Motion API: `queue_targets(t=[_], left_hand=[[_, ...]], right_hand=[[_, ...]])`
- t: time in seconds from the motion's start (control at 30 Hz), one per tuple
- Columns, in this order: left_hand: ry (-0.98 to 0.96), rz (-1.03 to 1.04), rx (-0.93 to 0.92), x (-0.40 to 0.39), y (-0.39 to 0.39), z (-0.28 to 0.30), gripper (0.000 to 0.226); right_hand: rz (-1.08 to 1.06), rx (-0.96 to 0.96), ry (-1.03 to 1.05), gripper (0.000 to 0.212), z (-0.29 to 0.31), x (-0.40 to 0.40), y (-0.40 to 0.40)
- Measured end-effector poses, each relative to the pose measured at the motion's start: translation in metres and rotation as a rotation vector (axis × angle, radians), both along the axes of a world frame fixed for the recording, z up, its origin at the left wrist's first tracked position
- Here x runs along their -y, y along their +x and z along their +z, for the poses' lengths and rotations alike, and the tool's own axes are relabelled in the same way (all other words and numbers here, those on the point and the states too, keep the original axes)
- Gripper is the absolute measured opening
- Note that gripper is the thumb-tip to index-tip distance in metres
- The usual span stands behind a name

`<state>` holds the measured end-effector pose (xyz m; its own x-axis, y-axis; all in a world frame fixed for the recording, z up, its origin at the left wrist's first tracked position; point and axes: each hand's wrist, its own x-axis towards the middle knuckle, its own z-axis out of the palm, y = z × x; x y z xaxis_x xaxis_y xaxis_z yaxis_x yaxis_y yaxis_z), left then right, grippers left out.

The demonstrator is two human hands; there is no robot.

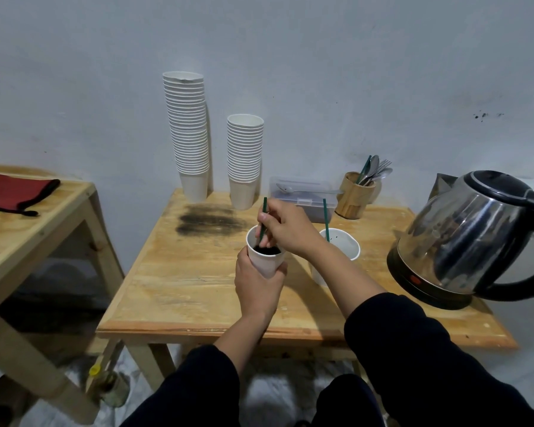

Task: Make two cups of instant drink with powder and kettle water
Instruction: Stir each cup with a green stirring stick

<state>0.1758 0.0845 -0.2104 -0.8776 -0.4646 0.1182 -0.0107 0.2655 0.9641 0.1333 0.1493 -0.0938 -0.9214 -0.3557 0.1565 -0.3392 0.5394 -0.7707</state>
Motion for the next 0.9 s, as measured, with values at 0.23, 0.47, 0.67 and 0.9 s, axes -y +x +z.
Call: queue_targets(t=[0.23,0.47,0.67,0.9], left_hand=[[-0.004,0.003,-0.004,-0.001,0.000,0.000,0.075],[0.006,0.000,0.003,0.000,-0.001,-0.001,0.075],[0.005,0.003,0.005,0.000,0.000,-0.001,0.076],[0.007,0.002,0.010,0.000,0.000,-0.002,0.076]], right_hand=[[-0.110,-0.203,0.245,0.011,-0.003,-0.002,-0.006],[-0.006,-0.015,0.035,0.013,-0.001,-0.003,0.000],[-0.099,-0.171,0.181,0.011,-0.004,-0.002,-0.004],[-0.052,-0.156,0.214,0.010,-0.003,-0.002,-0.003]])
